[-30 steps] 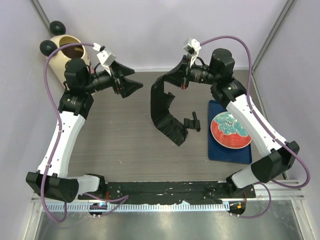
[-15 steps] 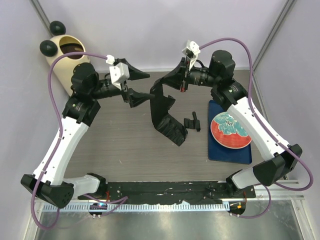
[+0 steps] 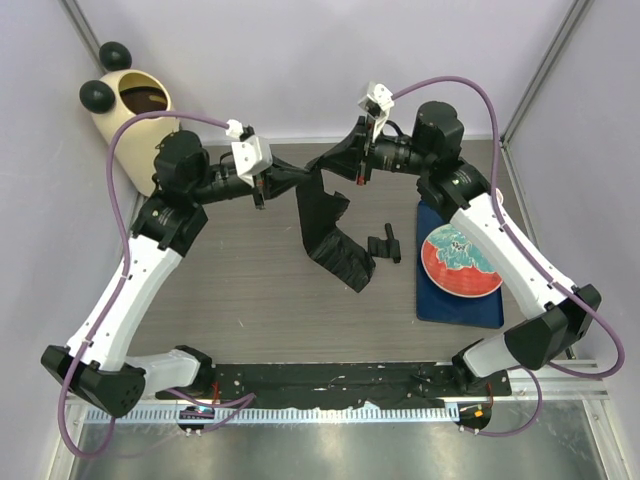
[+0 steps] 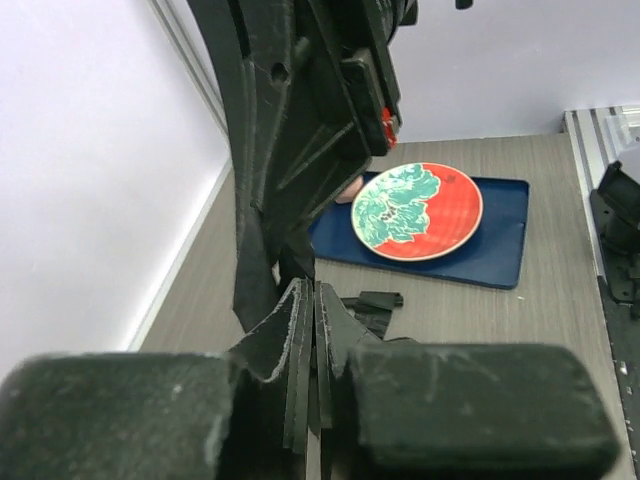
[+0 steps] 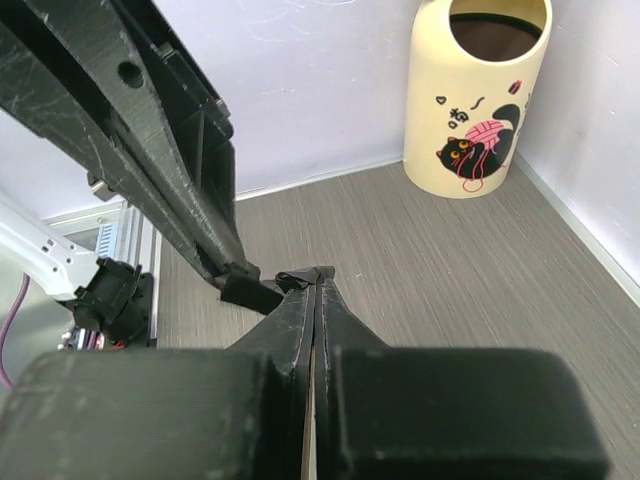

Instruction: Put the trash bags into the trash bin

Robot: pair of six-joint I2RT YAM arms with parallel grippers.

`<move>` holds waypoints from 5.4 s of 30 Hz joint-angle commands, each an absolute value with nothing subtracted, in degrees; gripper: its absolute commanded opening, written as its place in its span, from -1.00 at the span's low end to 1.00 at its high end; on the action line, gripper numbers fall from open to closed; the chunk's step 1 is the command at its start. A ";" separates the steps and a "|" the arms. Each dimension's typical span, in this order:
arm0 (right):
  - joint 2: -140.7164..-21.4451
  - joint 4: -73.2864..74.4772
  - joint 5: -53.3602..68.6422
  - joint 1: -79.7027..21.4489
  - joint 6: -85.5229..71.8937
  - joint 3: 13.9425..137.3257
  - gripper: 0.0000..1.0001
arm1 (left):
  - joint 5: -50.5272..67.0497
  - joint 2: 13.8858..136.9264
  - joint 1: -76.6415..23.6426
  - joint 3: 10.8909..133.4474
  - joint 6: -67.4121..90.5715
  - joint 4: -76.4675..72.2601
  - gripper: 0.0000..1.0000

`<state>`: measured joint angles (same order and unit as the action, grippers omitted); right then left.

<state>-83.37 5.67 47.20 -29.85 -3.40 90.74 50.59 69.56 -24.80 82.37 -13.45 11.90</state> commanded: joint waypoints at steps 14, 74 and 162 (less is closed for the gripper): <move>-84.73 -4.38 39.29 -30.15 -14.32 96.67 -0.99 | 52.57 68.55 -28.21 73.76 -33.04 32.26 -1.00; -83.58 -13.18 38.58 -29.71 -17.75 96.50 -0.99 | 54.57 67.13 -17.93 73.04 10.54 10.38 0.21; -82.88 -11.87 23.91 -24.96 -26.45 93.95 -0.99 | 10.12 80.85 -41.22 59.59 -11.06 -27.07 0.74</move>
<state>-82.78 -8.80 24.47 -24.64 -24.93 90.87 17.76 78.72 -40.49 59.02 -4.40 -20.91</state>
